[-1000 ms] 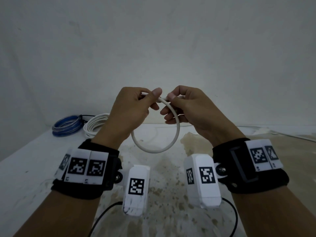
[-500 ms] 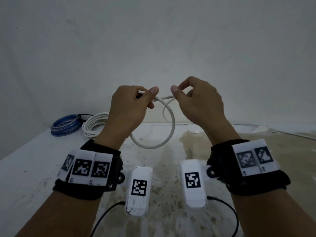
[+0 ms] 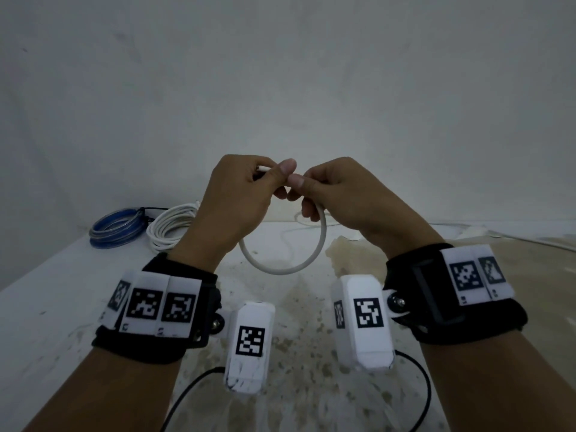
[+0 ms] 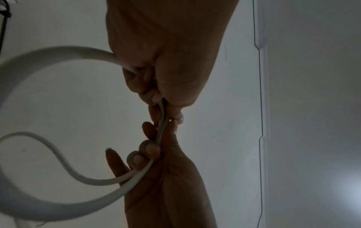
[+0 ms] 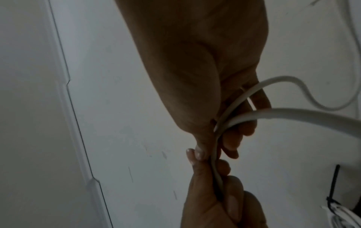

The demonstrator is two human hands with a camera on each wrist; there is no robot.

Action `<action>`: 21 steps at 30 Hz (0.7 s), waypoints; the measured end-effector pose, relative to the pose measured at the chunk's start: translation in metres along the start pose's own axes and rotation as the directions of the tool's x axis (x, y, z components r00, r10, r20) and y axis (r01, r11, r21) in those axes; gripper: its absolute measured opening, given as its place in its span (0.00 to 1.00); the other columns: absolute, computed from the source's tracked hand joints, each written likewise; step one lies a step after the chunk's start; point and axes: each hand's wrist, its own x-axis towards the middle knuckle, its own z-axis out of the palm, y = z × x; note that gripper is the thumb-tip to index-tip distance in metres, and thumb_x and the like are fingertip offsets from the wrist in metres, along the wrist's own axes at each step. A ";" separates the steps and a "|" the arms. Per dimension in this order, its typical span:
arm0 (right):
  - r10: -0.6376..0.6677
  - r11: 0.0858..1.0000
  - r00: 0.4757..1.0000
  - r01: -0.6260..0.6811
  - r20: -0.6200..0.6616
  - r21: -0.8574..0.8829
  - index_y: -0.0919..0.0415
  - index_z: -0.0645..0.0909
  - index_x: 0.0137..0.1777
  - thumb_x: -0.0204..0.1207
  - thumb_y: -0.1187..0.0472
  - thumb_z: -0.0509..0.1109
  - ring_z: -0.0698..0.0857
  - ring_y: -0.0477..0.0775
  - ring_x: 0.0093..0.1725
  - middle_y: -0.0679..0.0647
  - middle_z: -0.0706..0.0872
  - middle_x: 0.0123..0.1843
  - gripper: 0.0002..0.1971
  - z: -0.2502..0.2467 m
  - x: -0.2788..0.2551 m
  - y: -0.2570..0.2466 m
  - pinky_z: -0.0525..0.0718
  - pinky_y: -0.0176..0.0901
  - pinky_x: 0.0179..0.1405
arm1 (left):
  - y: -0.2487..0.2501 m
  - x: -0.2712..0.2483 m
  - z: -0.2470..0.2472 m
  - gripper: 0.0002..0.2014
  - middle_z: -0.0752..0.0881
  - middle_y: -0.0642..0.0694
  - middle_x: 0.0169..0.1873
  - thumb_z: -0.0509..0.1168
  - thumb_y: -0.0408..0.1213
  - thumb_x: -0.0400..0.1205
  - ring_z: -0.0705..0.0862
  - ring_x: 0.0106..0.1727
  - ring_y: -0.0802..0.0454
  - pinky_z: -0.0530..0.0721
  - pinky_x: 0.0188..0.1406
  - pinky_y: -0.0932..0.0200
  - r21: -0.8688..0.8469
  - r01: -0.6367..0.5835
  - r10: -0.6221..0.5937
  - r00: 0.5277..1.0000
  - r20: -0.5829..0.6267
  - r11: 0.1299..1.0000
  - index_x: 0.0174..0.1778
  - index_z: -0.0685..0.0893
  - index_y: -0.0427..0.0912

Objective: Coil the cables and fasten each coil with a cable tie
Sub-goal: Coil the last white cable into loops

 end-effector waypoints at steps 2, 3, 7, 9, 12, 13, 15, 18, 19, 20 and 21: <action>0.048 0.993 0.999 -0.050 0.020 0.103 0.62 0.89 0.41 0.83 0.46 0.67 0.80 0.46 0.30 0.49 0.82 0.26 0.20 0.000 0.000 0.001 0.80 0.37 0.39 | -0.001 -0.001 0.001 0.15 0.86 0.53 0.26 0.66 0.50 0.83 0.78 0.23 0.63 0.76 0.32 0.61 -0.019 -0.008 0.007 1.000 -0.022 1.000 0.32 0.87 0.53; 0.077 0.982 0.996 -0.085 0.050 0.167 0.63 0.88 0.41 0.83 0.46 0.66 0.78 0.47 0.30 0.49 0.80 0.25 0.20 0.000 0.000 0.002 0.81 0.40 0.41 | -0.001 -0.001 0.002 0.14 0.86 0.52 0.26 0.66 0.50 0.83 0.77 0.23 0.63 0.76 0.32 0.57 -0.026 -0.007 0.006 1.000 -0.026 1.000 0.33 0.88 0.53; 0.179 0.913 0.967 -0.231 0.179 0.335 0.61 0.80 0.41 0.86 0.48 0.62 0.74 0.48 0.26 0.49 0.74 0.25 0.18 -0.001 -0.003 0.002 0.87 0.47 0.41 | -0.004 0.000 0.006 0.14 0.87 0.52 0.26 0.66 0.51 0.83 0.76 0.24 0.57 0.77 0.29 0.49 -0.018 -0.011 0.010 0.999 -0.044 1.000 0.32 0.88 0.55; 0.191 0.907 0.964 -0.245 0.184 0.341 0.59 0.78 0.41 0.87 0.48 0.60 0.69 0.46 0.23 0.47 0.69 0.23 0.18 0.000 -0.002 0.003 0.82 0.44 0.34 | -0.005 -0.001 0.009 0.15 0.87 0.53 0.26 0.66 0.51 0.83 0.76 0.24 0.56 0.76 0.28 0.50 -0.025 -0.001 0.000 0.999 -0.054 1.000 0.34 0.89 0.52; 0.191 0.906 0.974 -0.224 0.124 0.359 0.57 0.76 0.38 0.88 0.49 0.59 0.64 0.45 0.21 0.45 0.66 0.22 0.18 0.004 -0.002 0.005 0.72 0.41 0.30 | -0.004 -0.003 0.012 0.16 0.88 0.56 0.28 0.62 0.53 0.85 0.79 0.26 0.61 0.77 0.30 0.58 -0.064 0.092 -0.093 0.995 -0.020 0.994 0.40 0.90 0.50; 0.198 0.895 0.977 -0.214 0.082 0.392 0.57 0.76 0.37 0.88 0.50 0.60 0.64 0.45 0.21 0.45 0.66 0.22 0.18 0.003 -0.001 0.005 0.70 0.41 0.29 | -0.005 -0.002 0.011 0.18 0.89 0.55 0.34 0.58 0.56 0.86 0.83 0.33 0.60 0.80 0.35 0.59 -0.090 0.161 -0.163 0.987 -0.010 0.983 0.44 0.89 0.51; 0.226 0.846 0.974 -0.192 -0.008 0.498 0.57 0.75 0.36 0.88 0.52 0.60 0.62 0.46 0.19 0.45 0.66 0.21 0.18 -0.002 0.001 0.001 0.69 0.41 0.27 | -0.012 0.001 0.009 0.23 0.88 0.51 0.45 0.50 0.59 0.87 0.86 0.45 0.54 0.83 0.47 0.55 -0.169 0.333 -0.346 0.936 -0.057 0.928 0.50 0.86 0.50; 0.256 0.787 0.958 -0.131 -0.126 0.602 0.57 0.73 0.36 0.88 0.51 0.58 0.61 0.47 0.19 0.46 0.64 0.21 0.19 -0.019 0.004 -0.018 0.70 0.40 0.25 | -0.013 -0.008 0.001 0.22 0.82 0.45 0.30 0.53 0.51 0.89 0.79 0.30 0.50 0.80 0.32 0.58 -0.331 0.586 -0.645 0.757 -0.102 0.739 0.36 0.79 0.41; 0.256 0.777 0.953 -0.102 -0.163 0.621 0.57 0.73 0.36 0.89 0.51 0.57 0.61 0.47 0.19 0.45 0.64 0.20 0.19 -0.025 0.004 -0.026 0.71 0.40 0.25 | -0.008 -0.017 0.000 0.23 0.81 0.45 0.26 0.55 0.50 0.89 0.77 0.25 0.50 0.78 0.26 0.61 -0.298 0.677 -0.708 0.707 0.005 0.673 0.33 0.79 0.40; 0.249 0.764 0.949 -0.069 -0.195 0.642 0.57 0.73 0.36 0.89 0.51 0.56 0.60 0.46 0.19 0.45 0.64 0.20 0.19 -0.032 0.003 -0.036 0.71 0.40 0.26 | -0.001 -0.027 0.003 0.24 0.82 0.45 0.23 0.56 0.52 0.88 0.76 0.22 0.51 0.77 0.22 0.63 -0.227 0.753 -0.737 0.655 0.165 0.618 0.32 0.80 0.39; 0.240 0.751 0.946 -0.038 -0.219 0.660 0.57 0.73 0.36 0.89 0.51 0.56 0.60 0.46 0.19 0.45 0.64 0.19 0.19 -0.037 0.001 -0.046 0.71 0.40 0.26 | 0.012 -0.038 0.007 0.27 0.84 0.44 0.24 0.56 0.56 0.87 0.78 0.22 0.51 0.78 0.21 0.63 -0.163 0.810 -0.732 0.581 0.356 0.564 0.35 0.82 0.37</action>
